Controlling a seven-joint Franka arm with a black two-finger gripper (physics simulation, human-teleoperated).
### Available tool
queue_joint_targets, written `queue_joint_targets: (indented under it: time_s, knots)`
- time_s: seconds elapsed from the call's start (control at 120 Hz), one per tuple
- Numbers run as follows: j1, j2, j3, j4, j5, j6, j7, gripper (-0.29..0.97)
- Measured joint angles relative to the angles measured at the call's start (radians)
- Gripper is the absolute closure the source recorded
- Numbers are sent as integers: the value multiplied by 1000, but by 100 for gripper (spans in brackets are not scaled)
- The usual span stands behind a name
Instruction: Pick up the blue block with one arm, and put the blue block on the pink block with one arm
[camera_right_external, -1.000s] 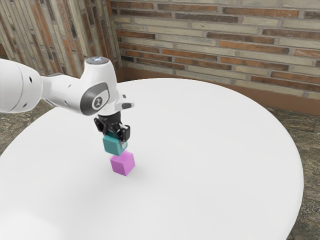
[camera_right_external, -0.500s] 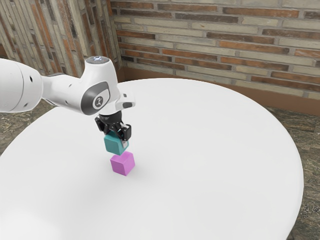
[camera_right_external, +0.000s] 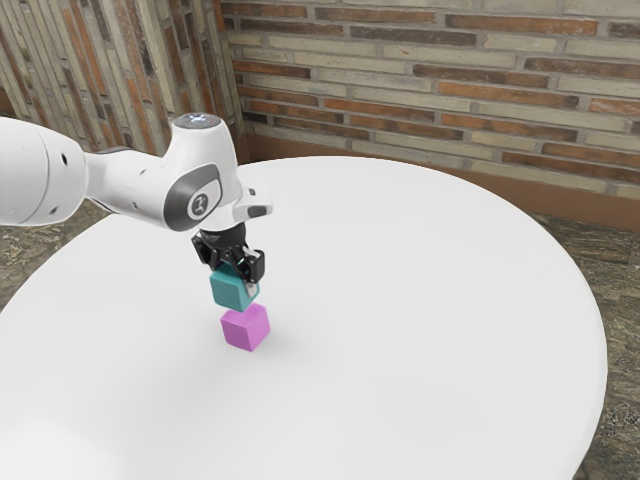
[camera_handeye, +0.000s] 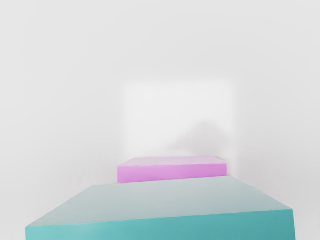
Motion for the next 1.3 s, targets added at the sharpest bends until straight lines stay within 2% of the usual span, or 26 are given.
queue_joint_targets:
  time_s: [0.175,0.392,0.683,0.917,1.3]
  knots:
    - [0,0,0,0,-7,-1,6,14]
    - [-4,-4,-5,39,-7,-11,11,5]
    - [-17,-106,-23,216,18,-190,24,1]
    - [-16,-113,-26,226,25,-299,39,0]
    - [-17,-113,-25,222,27,-339,52,0]
